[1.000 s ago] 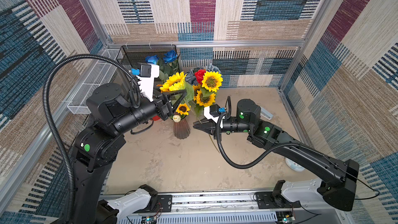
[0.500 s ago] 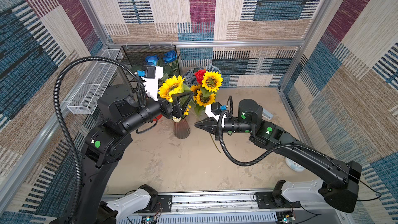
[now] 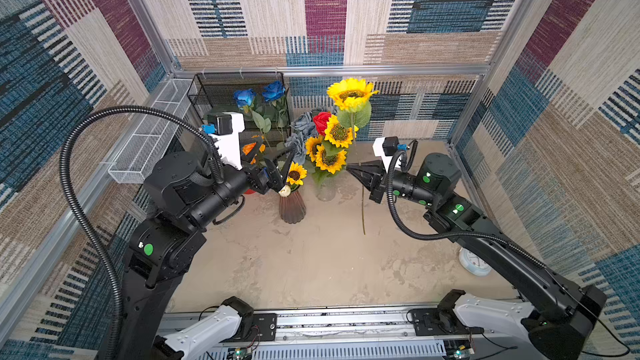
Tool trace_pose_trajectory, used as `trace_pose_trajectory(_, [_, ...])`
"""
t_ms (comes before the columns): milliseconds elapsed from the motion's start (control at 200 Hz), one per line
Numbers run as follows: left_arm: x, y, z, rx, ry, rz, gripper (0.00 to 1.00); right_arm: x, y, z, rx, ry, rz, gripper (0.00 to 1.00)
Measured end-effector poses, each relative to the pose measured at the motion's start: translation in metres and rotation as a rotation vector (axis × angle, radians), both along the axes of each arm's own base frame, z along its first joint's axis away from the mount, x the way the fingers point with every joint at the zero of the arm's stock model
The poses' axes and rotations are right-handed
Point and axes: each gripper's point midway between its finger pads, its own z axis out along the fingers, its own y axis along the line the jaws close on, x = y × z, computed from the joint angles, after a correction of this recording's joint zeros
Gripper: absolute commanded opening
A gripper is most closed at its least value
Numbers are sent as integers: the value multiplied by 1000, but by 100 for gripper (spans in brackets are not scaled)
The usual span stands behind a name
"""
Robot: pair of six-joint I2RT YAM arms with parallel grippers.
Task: Pick out yellow flowers from the vase
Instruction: Place the flower at the center of the board.
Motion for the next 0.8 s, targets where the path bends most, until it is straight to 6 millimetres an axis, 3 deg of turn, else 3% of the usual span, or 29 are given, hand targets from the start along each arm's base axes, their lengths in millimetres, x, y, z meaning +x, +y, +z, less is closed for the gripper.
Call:
trace_pose_trajectory(135, [5,-2,-7,11,12,4,100,29,-45,9,77,45,-178,0])
trace_pose_trajectory(255, [12,-1,-18,22,26,28,100,71,-97,-6,142,158,-387,0])
trace_pose_trajectory(341, [17,1,-29,29,38,53,100,106,-127,-40,155,282,-515,0])
trace_pose_trajectory(461, [23,3,-36,32,44,80,100,145,-143,-100,106,493,-599,0])
trace_pose_trajectory(681, [33,2,-43,47,65,103,100,195,-156,-181,13,760,-665,0])
trace_pose_trajectory(796, [34,2,-45,49,68,105,100,216,-151,-223,-61,884,-658,0])
